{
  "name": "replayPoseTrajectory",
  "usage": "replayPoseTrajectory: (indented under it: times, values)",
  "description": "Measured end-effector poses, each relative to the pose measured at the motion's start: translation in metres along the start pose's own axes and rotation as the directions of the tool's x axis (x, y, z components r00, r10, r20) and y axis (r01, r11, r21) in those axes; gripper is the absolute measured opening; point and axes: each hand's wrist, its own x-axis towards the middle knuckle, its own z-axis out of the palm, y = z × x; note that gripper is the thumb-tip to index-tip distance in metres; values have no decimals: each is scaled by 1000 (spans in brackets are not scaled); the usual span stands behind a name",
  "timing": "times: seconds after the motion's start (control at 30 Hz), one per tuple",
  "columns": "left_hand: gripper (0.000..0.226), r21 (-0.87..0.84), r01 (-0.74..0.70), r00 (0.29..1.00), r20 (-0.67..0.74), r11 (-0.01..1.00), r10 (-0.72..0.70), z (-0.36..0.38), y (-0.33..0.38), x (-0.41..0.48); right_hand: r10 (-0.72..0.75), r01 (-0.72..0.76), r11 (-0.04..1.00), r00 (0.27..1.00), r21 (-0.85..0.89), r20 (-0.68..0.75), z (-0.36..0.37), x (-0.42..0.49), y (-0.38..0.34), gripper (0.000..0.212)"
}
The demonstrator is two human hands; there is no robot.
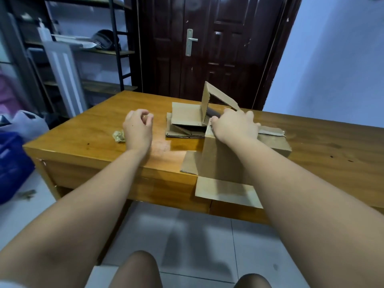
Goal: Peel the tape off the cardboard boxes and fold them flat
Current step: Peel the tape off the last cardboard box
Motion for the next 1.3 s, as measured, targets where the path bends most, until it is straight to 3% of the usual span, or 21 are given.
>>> replayPoseTrajectory:
  times: [0.1, 0.2, 0.27, 0.4, 0.6, 0.77, 0.83, 0.97, 1.03, 1.17, 1.3]
  values:
    - [28, 233, 54, 998, -40, 971, -46, -7, -18, 11, -15, 15, 1000, 1000, 11, 12, 3, -2, -13, 44]
    - [26, 424, 66, 974, 171, 903, -151, -3, -41, 16, -2, 2, 1000, 1000, 5, 19, 4, -1, -19, 44]
    - [26, 435, 4, 936, 316, 900, -157, 2, -53, 14, 5, -5, 1000, 1000, 5, 26, 4, -1, -19, 44]
    - [16, 339, -85, 938, 344, 937, -39, 4, -49, 6, 12, -12, 1000, 999, 0, 32, 2, -1, -19, 45]
    - [40, 449, -222, 876, 481, 865, -25, 5, -50, 9, 3, -4, 1000, 1000, 20, 19, 3, -2, -17, 45]
    - [59, 558, -234, 904, 425, 796, -32, 3, -43, -1, 1, -1, 1000, 1000, 22, 9, 4, -2, -17, 45]
    - [56, 531, -205, 913, 406, 822, -34, 2, -43, -1, -1, 1, 1000, 1000, 19, 11, 4, -2, -17, 46]
    - [33, 318, -109, 935, 355, 942, -12, 1, -49, 3, -8, 8, 1000, 1000, 24, 4, 4, -2, -16, 46]
    - [39, 229, -77, 951, 309, 970, 2, 1, -50, 4, -8, 8, 1000, 1000, 27, 3, 5, -2, -16, 45]
    - [44, -8, 138, 967, 215, 990, -133, -5, -55, 6, -9, 9, 999, 1000, 34, -4, 5, -2, -16, 46]
    - [54, 128, 58, 956, 278, 990, -92, -8, -46, 2, -10, 10, 999, 1000, 35, -4, 5, -3, -16, 46]
